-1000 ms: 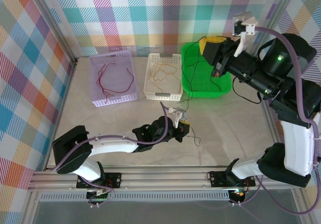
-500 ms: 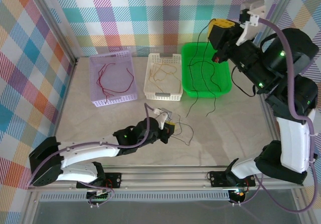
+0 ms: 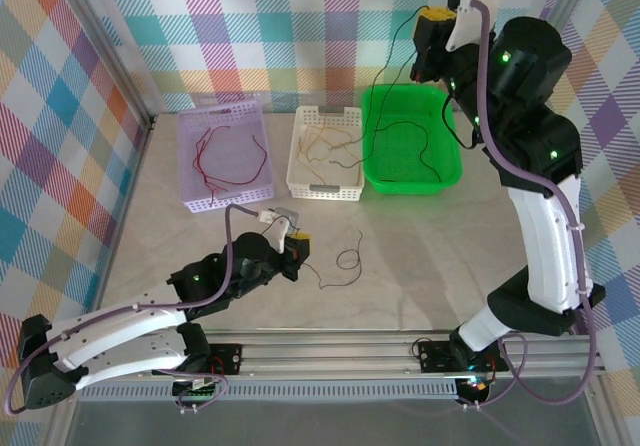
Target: Untangle the cables
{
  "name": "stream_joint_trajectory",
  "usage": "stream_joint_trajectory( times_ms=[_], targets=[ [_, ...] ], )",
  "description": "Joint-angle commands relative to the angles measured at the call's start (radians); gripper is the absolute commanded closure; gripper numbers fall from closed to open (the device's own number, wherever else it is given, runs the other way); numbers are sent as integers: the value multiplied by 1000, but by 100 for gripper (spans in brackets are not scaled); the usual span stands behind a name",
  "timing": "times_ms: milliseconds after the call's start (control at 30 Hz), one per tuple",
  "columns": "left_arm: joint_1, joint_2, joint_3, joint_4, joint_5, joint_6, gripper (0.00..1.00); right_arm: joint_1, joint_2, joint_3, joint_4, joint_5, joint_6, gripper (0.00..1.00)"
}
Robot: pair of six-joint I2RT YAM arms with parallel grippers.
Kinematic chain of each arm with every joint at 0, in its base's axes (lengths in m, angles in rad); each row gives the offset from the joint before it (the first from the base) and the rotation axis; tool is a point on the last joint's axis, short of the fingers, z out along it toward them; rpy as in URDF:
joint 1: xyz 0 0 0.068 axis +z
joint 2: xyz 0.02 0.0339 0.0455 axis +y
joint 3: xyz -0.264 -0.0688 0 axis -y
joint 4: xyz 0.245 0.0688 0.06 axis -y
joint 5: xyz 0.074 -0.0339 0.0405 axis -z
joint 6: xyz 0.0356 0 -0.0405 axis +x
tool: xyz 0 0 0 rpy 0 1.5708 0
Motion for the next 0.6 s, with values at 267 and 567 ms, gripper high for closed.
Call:
stream_joint_trajectory(
  times_ms=[267, 567],
  targets=[
    [7, -162, 12, -203, -34, -68, 100, -255, 200, 84, 68, -254, 252, 100],
    [5, -210, 10, -254, -30, -92, 100, -367, 359, 130, 45, -333, 316, 100]
  ],
)
